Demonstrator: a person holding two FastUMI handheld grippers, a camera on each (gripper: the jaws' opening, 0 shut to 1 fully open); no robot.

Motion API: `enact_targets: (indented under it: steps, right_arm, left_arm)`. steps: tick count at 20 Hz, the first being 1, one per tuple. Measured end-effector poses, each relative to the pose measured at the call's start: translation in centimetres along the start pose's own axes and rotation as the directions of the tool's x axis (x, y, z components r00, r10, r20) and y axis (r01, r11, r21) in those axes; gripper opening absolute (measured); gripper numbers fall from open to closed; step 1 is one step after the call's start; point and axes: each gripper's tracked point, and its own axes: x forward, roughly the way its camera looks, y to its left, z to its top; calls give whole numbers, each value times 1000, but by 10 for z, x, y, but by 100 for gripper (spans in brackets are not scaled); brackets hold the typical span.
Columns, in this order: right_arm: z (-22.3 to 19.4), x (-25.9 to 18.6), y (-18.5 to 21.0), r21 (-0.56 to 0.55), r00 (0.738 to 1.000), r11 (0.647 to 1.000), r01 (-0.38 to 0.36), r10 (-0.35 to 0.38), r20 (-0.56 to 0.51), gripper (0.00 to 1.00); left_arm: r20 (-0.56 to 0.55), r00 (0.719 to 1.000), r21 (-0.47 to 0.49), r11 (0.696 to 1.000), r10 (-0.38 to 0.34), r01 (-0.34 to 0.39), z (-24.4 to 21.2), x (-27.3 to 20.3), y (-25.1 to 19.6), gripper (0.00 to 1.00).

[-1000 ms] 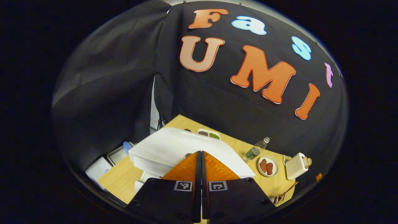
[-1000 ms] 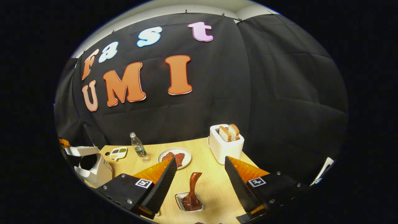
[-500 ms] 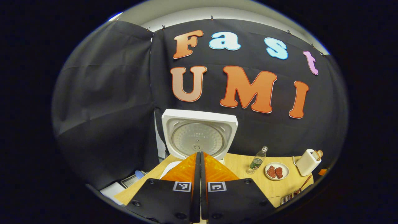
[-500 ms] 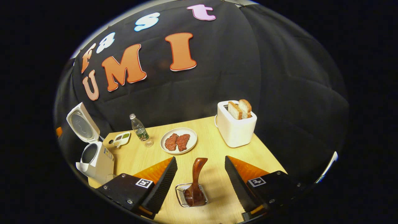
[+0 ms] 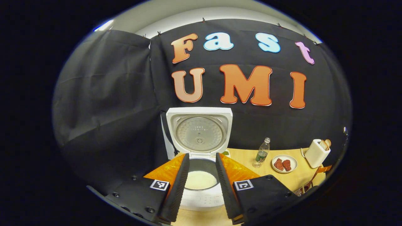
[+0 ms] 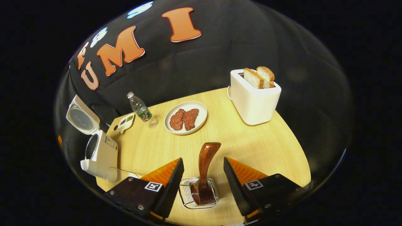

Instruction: Close the left gripper, press the button to open the rice cooker; take a wooden spoon from the chopstick holder with the right hand, scoop a spoonful of rice and pour it into the rice cooker, then put the wooden spoon back into the chopstick holder.

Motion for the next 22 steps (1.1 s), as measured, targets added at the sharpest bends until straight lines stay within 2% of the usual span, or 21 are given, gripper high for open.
enact_targets:
  steps: [4, 8, 9, 10, 12, 13, 14, 15, 16, 22]
  right_arm:
    - [-4, 23, 2, 24, 998, 999, -34, 35, -51, 65]
    - [-11, 39, 1, 12, 995, 998, -68, 69, -68, 38]
    - [-13, 43, 3, 22, 994, 997, -80, 82, -72, 36]
    - [-15, 46, 2, 31, 993, 995, -91, 93, -77, 39]
    - [-17, 50, 1, 36, 993, 995, -92, 94, -65, 34]
    - [-16, 50, 1, 45, 994, 995, -92, 94, -54, 35]
    - [-15, 48, 0, 63, 994, 993, -95, 98, -42, 33]
    - [-16, 46, -2, 85, 994, 992, -98, 101, -32, 24]
    - [-15, 43, -4, 104, 995, 990, -100, 102, -17, 25]
    - [-18, 22, -11, 166, 992, 981, -104, 90, 89, 19]
  left_arm:
    - [-33, 999, 1, 999, 34, -34, -15, -15, 2, 61]
    - [-42, 998, 10, 999, 51, -50, -20, -26, 3, 60]
    - [-44, 998, 11, 999, 52, -51, -20, -29, 2, 61]
    - [-47, 998, 13, 999, 50, -49, -21, -28, 1, 63]
    - [-46, 998, 23, 999, 43, -42, -19, -30, -5, 60]
    - [-43, 998, 30, 999, 36, -34, -18, -31, -7, 61]
    - [-38, 999, 39, 999, 26, -24, -17, -32, -12, 60]
    - [-32, 999, 50, 999, 16, -14, -15, -32, -16, 60]
    - [-27, 1000, 61, 998, 6, -4, -15, -31, -21, 59]
    - [-22, 998, 95, 994, -60, 61, -14, -25, -44, 61]
